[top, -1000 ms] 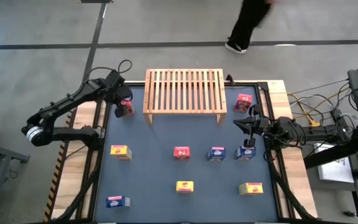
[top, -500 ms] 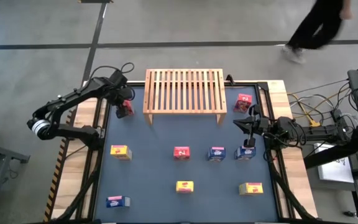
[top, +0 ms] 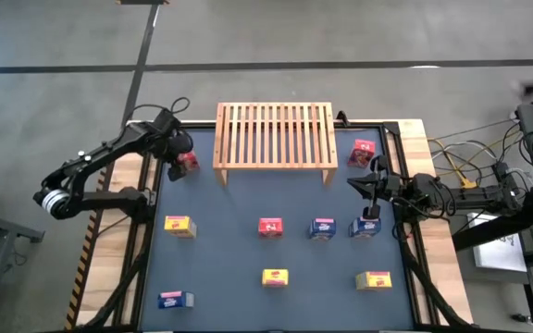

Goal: Stack cereal on shelf
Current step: Put the top left red cereal box on the shelf

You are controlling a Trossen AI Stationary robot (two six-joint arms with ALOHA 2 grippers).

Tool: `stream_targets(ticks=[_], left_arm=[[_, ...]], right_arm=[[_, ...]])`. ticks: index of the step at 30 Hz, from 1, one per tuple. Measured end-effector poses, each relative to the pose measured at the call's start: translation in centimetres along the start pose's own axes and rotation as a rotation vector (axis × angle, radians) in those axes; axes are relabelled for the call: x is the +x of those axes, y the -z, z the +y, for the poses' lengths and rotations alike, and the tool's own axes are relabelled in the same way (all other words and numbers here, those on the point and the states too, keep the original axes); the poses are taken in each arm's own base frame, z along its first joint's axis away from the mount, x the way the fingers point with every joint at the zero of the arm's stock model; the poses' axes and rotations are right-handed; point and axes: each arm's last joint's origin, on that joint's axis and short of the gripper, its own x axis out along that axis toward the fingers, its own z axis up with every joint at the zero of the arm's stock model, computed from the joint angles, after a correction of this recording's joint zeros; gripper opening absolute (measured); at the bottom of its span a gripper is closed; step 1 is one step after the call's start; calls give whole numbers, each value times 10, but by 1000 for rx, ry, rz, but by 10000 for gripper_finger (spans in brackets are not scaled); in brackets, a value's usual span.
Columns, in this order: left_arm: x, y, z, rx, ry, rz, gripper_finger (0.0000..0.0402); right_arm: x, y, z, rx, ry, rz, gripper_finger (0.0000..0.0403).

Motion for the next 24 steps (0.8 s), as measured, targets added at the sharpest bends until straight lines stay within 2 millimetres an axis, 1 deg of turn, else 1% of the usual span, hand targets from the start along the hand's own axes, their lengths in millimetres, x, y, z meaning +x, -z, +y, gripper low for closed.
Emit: stream_targets(ticks=[3, 6, 9, 12, 15, 18, 21, 24], left_arm=[[8, 9, -3, -3, -19, -35, 257], [12, 14, -5, 2, -41, -67, 257], [11, 15, -5, 3, -61, -81, 255], [6, 13, -4, 4, -79, -99, 245], [-2, 7, -1, 6, -99, -128, 224], [-7, 4, 1, -1, -109, -144, 194], [-8, 3, 1, -4, -107, -139, 163], [-6, 4, 1, -6, -96, -124, 141]], right_arm=[[0, 0, 0, 0, 0, 0, 9], [0, 0, 0, 0, 0, 0, 9], [0, 0, 0, 0, 0, 0, 9], [0, 0, 0, 0, 0, 0, 9], [0, 0, 0, 0, 0, 0, 9], [0, 0, 0, 0, 0, 0, 9], [0, 0, 0, 0, 0, 0, 9], [0, 0, 0, 0, 0, 0, 9]])
